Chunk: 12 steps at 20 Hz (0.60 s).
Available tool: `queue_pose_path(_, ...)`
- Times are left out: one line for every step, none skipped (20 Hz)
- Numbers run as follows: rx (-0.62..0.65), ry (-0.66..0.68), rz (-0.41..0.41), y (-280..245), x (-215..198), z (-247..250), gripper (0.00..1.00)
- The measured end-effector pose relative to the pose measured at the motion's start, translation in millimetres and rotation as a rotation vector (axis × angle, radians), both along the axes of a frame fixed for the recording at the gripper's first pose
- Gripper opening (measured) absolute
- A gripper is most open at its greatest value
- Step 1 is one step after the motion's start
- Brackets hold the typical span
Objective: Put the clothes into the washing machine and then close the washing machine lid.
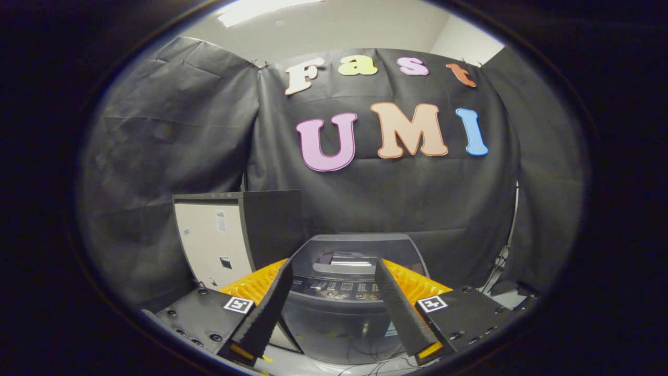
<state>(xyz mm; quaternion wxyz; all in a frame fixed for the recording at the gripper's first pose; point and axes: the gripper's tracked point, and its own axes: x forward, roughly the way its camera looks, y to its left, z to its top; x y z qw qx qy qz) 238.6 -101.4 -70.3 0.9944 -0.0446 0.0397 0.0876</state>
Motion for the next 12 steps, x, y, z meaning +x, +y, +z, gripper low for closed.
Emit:
queue_pose_path(0.004,-0.005,0.0,1.0,0.2,1.8,0.98)
queue_pose_path(0.01,-0.013,0.002,2.6,0.5,4.8,0.98)
queue_pose_path(0.016,-0.023,0.003,4.4,-1.2,8.2,0.98)
queue_pose_path(0.022,-0.034,0.002,6.1,-1.5,12.0,0.98)
queue_pose_path(0.027,-0.049,0.002,6.8,2.8,15.1,0.98)
queue_pose_path(0.031,-0.064,0.005,8.4,2.3,19.3,0.98)
queue_pose_path(0.033,-0.082,0.008,11.0,3.2,23.4,0.98)
queue_pose_path(0.03,-0.097,0.0,12.3,3.7,26.1,0.98)
queue_pose_path(0.024,-0.111,-0.007,12.4,4.8,28.3,0.98)
queue_pose_path(0.017,-0.124,-0.01,14.1,6.0,30.3,0.98)
queue_pose_path(0.013,-0.132,-0.01,17.3,5.8,31.7,0.98)
queue_pose_path(0.016,-0.138,-0.014,18.2,8.2,33.1,0.98)
